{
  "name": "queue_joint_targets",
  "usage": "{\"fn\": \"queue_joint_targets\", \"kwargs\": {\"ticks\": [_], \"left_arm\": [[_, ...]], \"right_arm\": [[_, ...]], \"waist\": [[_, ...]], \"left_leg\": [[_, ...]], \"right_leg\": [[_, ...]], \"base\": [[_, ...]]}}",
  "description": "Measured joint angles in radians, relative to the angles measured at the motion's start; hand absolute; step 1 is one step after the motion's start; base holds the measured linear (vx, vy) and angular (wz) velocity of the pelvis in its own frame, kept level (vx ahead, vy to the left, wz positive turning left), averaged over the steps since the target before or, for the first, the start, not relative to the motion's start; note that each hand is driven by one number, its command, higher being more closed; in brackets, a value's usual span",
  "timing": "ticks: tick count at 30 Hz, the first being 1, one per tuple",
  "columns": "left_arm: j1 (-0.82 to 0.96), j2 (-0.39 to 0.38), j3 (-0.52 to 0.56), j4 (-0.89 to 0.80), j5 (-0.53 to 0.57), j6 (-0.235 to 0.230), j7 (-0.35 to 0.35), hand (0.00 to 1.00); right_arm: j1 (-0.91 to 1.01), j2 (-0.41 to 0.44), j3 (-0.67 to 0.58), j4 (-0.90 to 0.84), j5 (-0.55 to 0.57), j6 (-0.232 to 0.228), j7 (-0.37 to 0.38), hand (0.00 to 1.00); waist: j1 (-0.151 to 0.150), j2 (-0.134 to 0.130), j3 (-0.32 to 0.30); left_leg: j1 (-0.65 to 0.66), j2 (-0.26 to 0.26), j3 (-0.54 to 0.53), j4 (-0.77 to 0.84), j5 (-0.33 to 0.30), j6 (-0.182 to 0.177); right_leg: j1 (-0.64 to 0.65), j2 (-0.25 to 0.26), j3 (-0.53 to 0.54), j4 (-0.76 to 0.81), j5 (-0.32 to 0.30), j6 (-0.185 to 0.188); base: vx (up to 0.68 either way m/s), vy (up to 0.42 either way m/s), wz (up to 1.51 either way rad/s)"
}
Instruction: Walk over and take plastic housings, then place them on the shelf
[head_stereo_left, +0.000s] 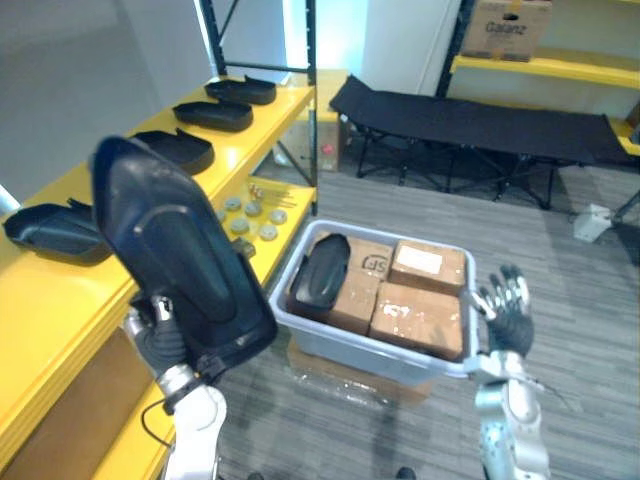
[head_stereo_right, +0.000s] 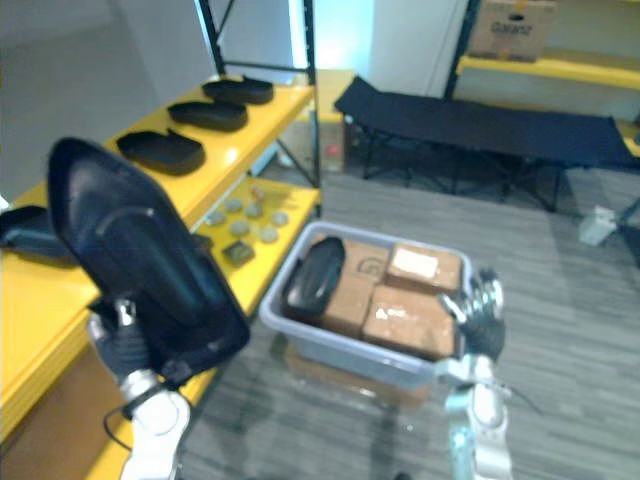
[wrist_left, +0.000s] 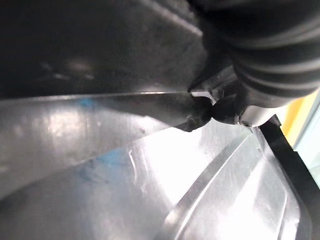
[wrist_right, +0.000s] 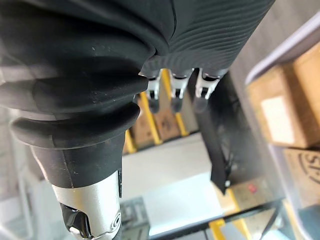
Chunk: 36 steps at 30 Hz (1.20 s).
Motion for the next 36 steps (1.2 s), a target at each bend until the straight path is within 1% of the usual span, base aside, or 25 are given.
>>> {"fn": "queue_joint_targets", "kwargs": {"ticks": [3,6,7,8,9,11,14,15,16,17,18,19,20,21,22,24,27,29,30,31,32,33,34,35,36], "left_arm": [[0.0,0.001,0.031,-0.06,0.0,-0.003,-0.029,1.0],[0.0,0.002,0.075,-0.116,0.0,0.002,-0.032,1.0],[0.0,0.002,0.098,-0.129,0.001,0.002,-0.031,1.0],[0.003,0.0,0.134,-0.142,0.0,0.003,-0.029,1.0],[0.008,-0.003,0.157,-0.148,0.0,0.005,-0.028,1.0],[0.042,-0.021,0.255,-0.163,-0.004,0.01,-0.024,1.0],[0.111,-0.07,0.37,-0.163,-0.08,0.046,0.013,1.0],[0.126,-0.081,0.383,-0.162,-0.086,0.046,0.018,1.0],[0.146,-0.091,0.401,-0.162,-0.11,0.046,0.019,1.0],[0.152,-0.095,0.402,-0.162,-0.116,0.046,0.016,1.0],[0.157,-0.099,0.402,-0.16,-0.117,0.043,0.011,1.0],[0.163,-0.108,0.402,-0.151,-0.118,0.037,-0.007,1.0],[0.17,-0.112,0.404,-0.149,-0.119,0.035,-0.016,1.0],[0.191,-0.111,0.41,-0.149,-0.13,0.032,-0.03,1.0],[0.204,-0.112,0.418,-0.144,-0.156,0.028,-0.038,1.0],[0.207,-0.115,0.418,-0.121,-0.159,0.021,-0.044,1.0],[0.23,-0.131,0.401,-0.109,-0.16,0.003,-0.065,1.0],[0.218,-0.13,0.373,-0.11,-0.17,-0.026,-0.108,1.0],[0.214,-0.127,0.363,-0.111,-0.184,-0.034,-0.124,1.0],[0.206,-0.114,0.339,-0.112,-0.207,-0.045,-0.169,1.0],[0.2,-0.092,0.319,-0.116,-0.255,-0.051,-0.23,1.0],[0.196,-0.075,0.307,-0.116,-0.295,-0.055,-0.277,1.0],[0.196,-0.069,0.291,-0.115,-0.321,-0.056,-0.308,1.0],[0.194,-0.071,0.25,-0.116,-0.359,-0.059,-0.358,1.0],[0.203,-0.072,0.235,-0.117,-0.374,-0.068,-0.379,1.0]], "right_arm": [[-0.034,0.008,0.008,0.002,0.0,-0.015,0.018,0.0],[-0.08,0.007,0.025,0.025,0.0,-0.018,0.018,0.0],[-0.093,0.006,0.035,0.041,0.0,-0.024,0.02,0.0],[-0.11,0.006,0.05,0.056,0.0,-0.025,0.027,0.0],[-0.117,0.006,0.061,0.063,0.0,-0.027,0.031,0.0],[-0.144,0.008,0.119,0.097,-0.001,-0.026,0.041,0.0],[-0.16,0.021,0.199,0.123,-0.001,-0.002,0.071,0.0],[-0.16,0.026,0.204,0.126,-0.001,0.003,0.074,0.0],[-0.156,0.043,0.211,0.128,-0.002,0.009,0.075,0.0],[-0.155,0.047,0.211,0.129,-0.002,0.01,0.075,0.0],[-0.151,0.051,0.21,0.131,-0.002,0.011,0.072,0.0],[-0.147,0.042,0.21,0.137,-0.003,0.011,0.063,0.0],[-0.15,0.04,0.21,0.148,-0.005,0.011,0.058,0.0],[-0.16,0.042,0.212,0.169,-0.026,0.011,0.053,0.0],[-0.172,0.051,0.231,0.173,-0.046,0.011,0.053,0.0],[-0.19,0.051,0.252,0.184,-0.055,0.01,0.058,0.0],[-0.204,0.048,0.274,0.193,-0.064,0.006,0.078,0.0],[-0.186,0.031,0.273,0.189,-0.069,0.006,0.074,0.0],[-0.182,0.025,0.273,0.186,-0.07,0.006,0.068,0.0],[-0.171,0.015,0.27,0.175,-0.07,0.006,0.05,0.0],[-0.164,0.014,0.268,0.157,-0.071,0.006,0.032,0.0],[-0.167,0.015,0.268,0.143,-0.073,0.003,0.028,0.0],[-0.172,0.012,0.268,0.138,-0.078,-0.003,0.027,0.0],[-0.174,0.006,0.253,0.136,-0.09,-0.019,0.025,0.0],[-0.174,0.008,0.244,0.136,-0.094,-0.021,0.021,0.0]], "waist": [[0.003,0.003,-0.002],[0.008,0.006,-0.004],[0.018,0.007,-0.004],[0.04,0.01,-0.006],[0.048,0.012,-0.007],[0.08,0.013,-0.008],[0.143,0.009,-0.013],[0.146,0.004,-0.016],[0.163,-0.002,-0.018],[0.167,-0.005,-0.017],[0.168,-0.009,-0.014],[0.168,-0.006,-0.011],[0.177,-0.007,-0.01],[0.208,-0.021,-0.005],[0.218,-0.029,0.007],[0.22,-0.025,0.021],[0.216,-0.011,0.054],[0.191,-0.009,0.067],[0.187,-0.007,0.071],[0.184,-0.002,0.077],[0.179,-0.001,0.084],[0.179,-0.014,0.09],[0.178,-0.012,0.098],[0.166,-0.015,0.128],[0.167,-0.021,0.142]], "left_leg": [[0.001,0.0,-0.008,0.0,0.0,0.001],[-0.022,0.0,-0.049,0.0,0.004,0.002],[-0.03,0.0,-0.062,0.0,0.007,0.0],[-0.04,-0.001,-0.075,0.0,0.012,-0.002],[-0.048,-0.003,-0.092,0.001,0.014,-0.001],[-0.078,-0.006,-0.152,0.014,0.015,-0.001],[-0.117,-0.027,-0.261,0.02,0.023,0.002],[-0.128,-0.036,-0.276,0.019,0.031,0.007],[-0.162,-0.051,-0.285,0.019,0.051,0.026],[-0.175,-0.053,-0.273,0.021,0.059,0.044],[-0.207,-0.052,-0.218,0.035,0.082,0.079],[-0.235,-0.058,-0.175,0.058,0.112,0.086],[-0.239,-0.069,-0.173,0.057,0.122,0.081],[-0.242,-0.092,-0.184,0.053,0.125,0.084],[-0.246,-0.118,-0.214,0.053,0.13,0.089],[-0.255,-0.134,-0.242,0.051,0.139,0.091],[-0.26,-0.14,-0.251,0.053,0.139,0.097],[-0.292,-0.14,-0.265,0.054,0.144,0.104],[-0.301,-0.141,-0.278,0.052,0.144,0.103],[-0.322,-0.141,-0.311,0.05,0.144,0.103],[-0.351,-0.142,-0.338,0.041,0.144,0.103],[-0.372,-0.143,-0.341,0.027,0.143,0.103],[-0.384,-0.141,-0.341,0.022,0.139,0.104],[-0.429,-0.137,-0.321,0.073,0.078,0.118],[-0.46,-0.145,-0.305,0.141,0.082,0.129]], "right_leg": [[0.008,-0.001,-0.009,0.0,-0.013,-0.001],[0.018,-0.001,-0.051,0.0,-0.017,-0.003],[0.019,-0.001,-0.064,0.0,-0.018,-0.003],[0.02,-0.001,-0.078,0.0,-0.018,-0.004],[0.025,-0.001,-0.091,0.0,-0.018,-0.003],[0.05,0.0,-0.155,0.0,-0.022,0.003],[0.111,-0.002,-0.277,0.001,-0.044,0.014],[0.124,-0.005,-0.31,0.003,-0.052,0.018],[0.151,-0.015,-0.385,0.019,-0.069,0.024],[0.164,-0.018,-0.421,0.031,-0.077,0.026],[0.198,-0.027,-0.5,0.058,-0.091,0.032],[0.229,-0.038,-0.566,0.092,-0.096,0.029],[0.238,-0.046,-0.584,0.108,-0.099,0.031],[0.249,-0.066,-0.604,0.131,-0.115,0.022],[0.267,-0.076,-0.603,0.135,-0.128,0.011],[0.281,-0.078,-0.6,0.147,-0.14,-0.007],[0.301,-0.078,-0.585,0.177,-0.165,-0.001],[0.285,-0.067,-0.445,0.24,-0.23,-0.056],[0.274,-0.062,-0.401,0.266,-0.25,-0.074],[0.249,-0.045,-0.324,0.31,-0.296,-0.103],[0.223,-0.01,-0.257,0.313,-0.383,-0.119],[0.206,0.01,-0.243,0.307,-0.447,-0.139],[0.204,0.021,-0.237,0.297,-0.474,-0.112],[0.198,0.018,-0.263,0.296,-0.459,-0.045],[0.19,0.01,-0.269,0.299,-0.458,-0.024]], "base": [[-0.04,0.007,0.07],[-0.02,0.003,0.31],[0.01,0.003,0.44],[0.01,0.002,0.36],[0.02,-0.003,0.65],[0.04,-0.015,0.82],[0.04,-0.035,1.03],[0.05,-0.039,1.46],[0.02,-0.021,1.38],[0.04,0.019,1.99],[0.06,0.079,2.2],[0.1,0.163,2.12],[0.1,0.198,1.56],[0.07,0.191,0.95],[0.03,0.123,0.86],[-0.01,0.069,0.67],[-0.05,0.024,0.48],[-0.08,0.022,0.94],[-0.09,0.006,1.0],[-0.14,-0.049,0.97],[-0.21,-0.135,1.01],[-0.19,-0.158,0.77],[-0.18,-0.128,0.74],[-0.13,-0.014,0.54],[-0.14,0.041,0.29]]}}
